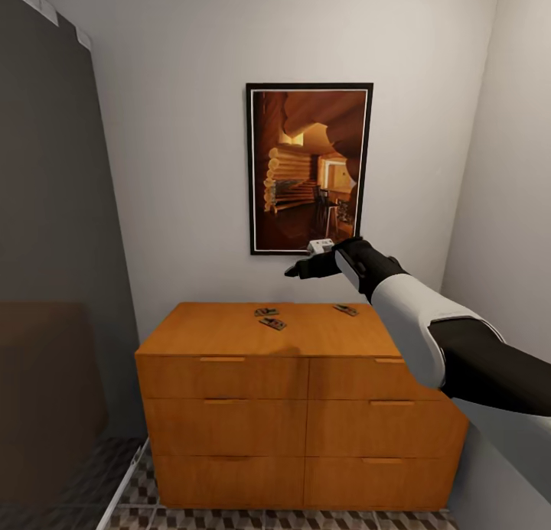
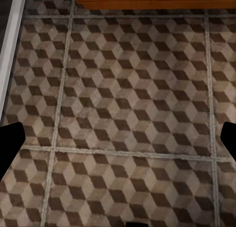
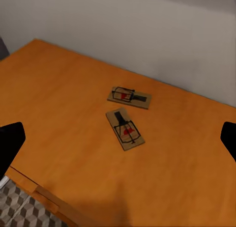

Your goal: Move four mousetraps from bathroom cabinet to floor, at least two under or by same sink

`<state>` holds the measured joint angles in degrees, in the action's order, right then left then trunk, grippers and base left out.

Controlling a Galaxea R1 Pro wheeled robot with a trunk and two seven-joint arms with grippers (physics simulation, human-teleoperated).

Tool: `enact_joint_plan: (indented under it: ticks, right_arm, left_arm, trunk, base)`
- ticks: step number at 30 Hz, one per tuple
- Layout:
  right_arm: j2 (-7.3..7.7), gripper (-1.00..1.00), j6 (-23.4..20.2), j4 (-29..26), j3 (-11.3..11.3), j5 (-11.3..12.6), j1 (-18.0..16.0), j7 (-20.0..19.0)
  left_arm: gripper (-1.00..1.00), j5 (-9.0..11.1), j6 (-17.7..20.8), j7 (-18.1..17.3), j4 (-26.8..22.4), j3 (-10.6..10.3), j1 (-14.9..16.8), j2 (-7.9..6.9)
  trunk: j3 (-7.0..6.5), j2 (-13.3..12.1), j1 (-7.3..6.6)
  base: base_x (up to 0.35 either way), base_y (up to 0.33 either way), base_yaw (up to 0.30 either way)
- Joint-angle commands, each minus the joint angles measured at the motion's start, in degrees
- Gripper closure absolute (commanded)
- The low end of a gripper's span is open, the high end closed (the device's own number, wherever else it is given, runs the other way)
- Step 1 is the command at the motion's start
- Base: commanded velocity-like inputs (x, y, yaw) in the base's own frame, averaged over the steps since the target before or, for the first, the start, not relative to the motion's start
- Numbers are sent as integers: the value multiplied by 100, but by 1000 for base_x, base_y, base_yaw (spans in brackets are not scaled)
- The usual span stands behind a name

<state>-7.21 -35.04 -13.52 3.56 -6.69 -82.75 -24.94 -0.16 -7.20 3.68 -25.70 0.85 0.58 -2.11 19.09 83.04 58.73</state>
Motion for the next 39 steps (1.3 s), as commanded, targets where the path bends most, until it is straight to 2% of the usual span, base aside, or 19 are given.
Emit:
enact_joint_plan:
  ticks: [1, 10, 18, 24, 33, 39]
  right_arm:
    - [7, -100, -12, -11, 22, -62, 40, -45]
    - [71, -100, -3, -11, 22, -66, 235, -46]
    - [82, -100, 192, -11, 20, -68, 403, -46]
    - [92, -100, 205, -11, 14, -69, 429, -46]
    - [97, -100, 210, -11, 16, -69, 452, -46]
    - [97, -100, 216, -12, 17, -71, 587, -46]
  left_arm:
    - [-100, -2, -18, 10, 4, 3, 3, 0]
    - [-100, -5, -18, 10, 3, 3, 3, 0]
    - [-100, -1, -18, 10, 9, 3, 3, 4]
    - [-100, -1, -18, 10, 11, 3, 3, 5]
    - [-100, -1, -18, 10, 12, 3, 3, 1]
    - [-100, -1, -18, 10, 12, 3, 3, 1]
  trunk:
    - [7, 4, 0]
    - [7, 4, 0]
    - [7, 4, 0]
    - [7, 4, 0]
    - [7, 4, 0]
    - [7, 4, 0]
  base:
    - [10, 0, 0]
    - [3, 0, 0]
    - [0, 0, 0]
    - [4, 0, 0]
    - [107, 0, 0]
    - [125, 0, 0]
